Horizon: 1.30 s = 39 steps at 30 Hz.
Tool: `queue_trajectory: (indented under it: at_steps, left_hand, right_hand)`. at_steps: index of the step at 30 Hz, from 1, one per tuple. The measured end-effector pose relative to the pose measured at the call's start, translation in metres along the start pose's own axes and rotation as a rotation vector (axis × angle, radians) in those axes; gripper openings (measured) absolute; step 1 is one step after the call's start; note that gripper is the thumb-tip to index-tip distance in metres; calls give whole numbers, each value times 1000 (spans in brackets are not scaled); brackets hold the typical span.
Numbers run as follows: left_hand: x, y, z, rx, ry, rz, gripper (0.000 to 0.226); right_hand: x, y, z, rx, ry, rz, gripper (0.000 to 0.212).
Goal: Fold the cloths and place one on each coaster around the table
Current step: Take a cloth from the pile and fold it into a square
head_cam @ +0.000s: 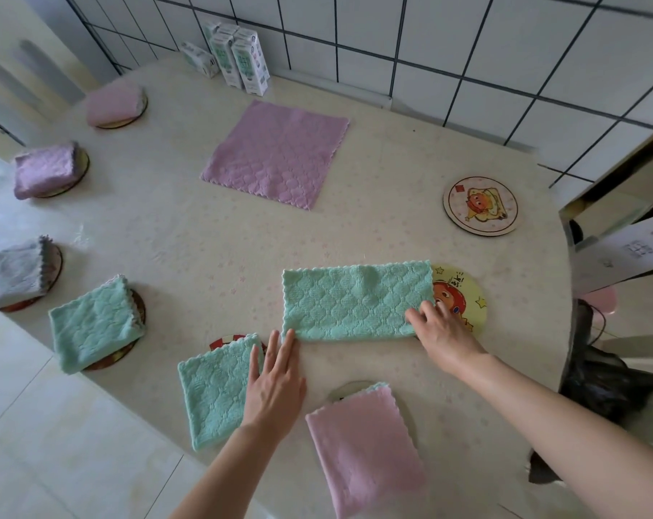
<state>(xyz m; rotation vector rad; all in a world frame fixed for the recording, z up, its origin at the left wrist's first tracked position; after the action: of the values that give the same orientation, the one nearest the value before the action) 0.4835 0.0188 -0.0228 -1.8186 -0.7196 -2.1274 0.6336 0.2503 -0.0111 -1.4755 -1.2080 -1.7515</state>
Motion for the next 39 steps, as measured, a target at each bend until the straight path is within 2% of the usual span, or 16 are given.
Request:
queue_trajectory:
  at_steps: [2, 5, 8, 10, 14, 20, 22, 24, 28, 32, 36, 39]
  left_hand:
    - [5, -10, -5, 30, -18, 13, 76]
    - [15, -22, -11, 134, -15, -16, 69]
    - [19, -24, 0, 161, 133, 9, 57]
    - [21, -19, 22, 51, 222, 57, 58]
    - [16, -6, 69, -227, 327, 38, 67]
    - [20, 4, 76, -285, 420, 109, 43]
    - [21, 8, 68, -273, 436, 114, 42]
    - [20, 10, 57, -256, 455, 105, 39]
    - [16, 14, 42, -203, 568, 49, 45]
    - [15, 11, 30, -84, 707, -18, 46]
    - [19, 1, 16, 119, 838, -91, 22]
    - [16, -11, 2, 326, 861, -127, 36]
  right_hand:
    - [8, 3, 1, -11, 7, 71, 43]
    - [21, 20, -10, -9, -148, 162, 35]
    - [34, 44, -37, 51, -280, 191, 34]
    - [43, 59, -56, 96, -350, 193, 35]
    - [60, 79, -87, 165, -506, 211, 28]
    - [70, 86, -104, 257, -655, 155, 19]
    - [64, 76, -95, 226, -621, 153, 26]
    - [51, 59, -84, 212, -568, 87, 42]
    - [24, 29, -67, 226, -551, -177, 77]
    - [4, 14, -56, 231, -462, -396, 93]
    - [3, -2, -55, 241, -475, -460, 80]
    - [0, -18, -53, 138, -632, -496, 54]
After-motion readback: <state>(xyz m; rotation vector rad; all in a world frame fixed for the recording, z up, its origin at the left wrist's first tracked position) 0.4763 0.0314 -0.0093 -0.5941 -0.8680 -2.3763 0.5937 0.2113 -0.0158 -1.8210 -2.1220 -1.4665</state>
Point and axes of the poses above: each hand's wrist, its own y-axis away from the middle knuckle, its own x-axis out of the back of the hand, z = x × y, the point moved 6 cm from there along -y, towards the middle knuckle, and after that the axes turned 2 degrees about y, right-handed, at the moved point
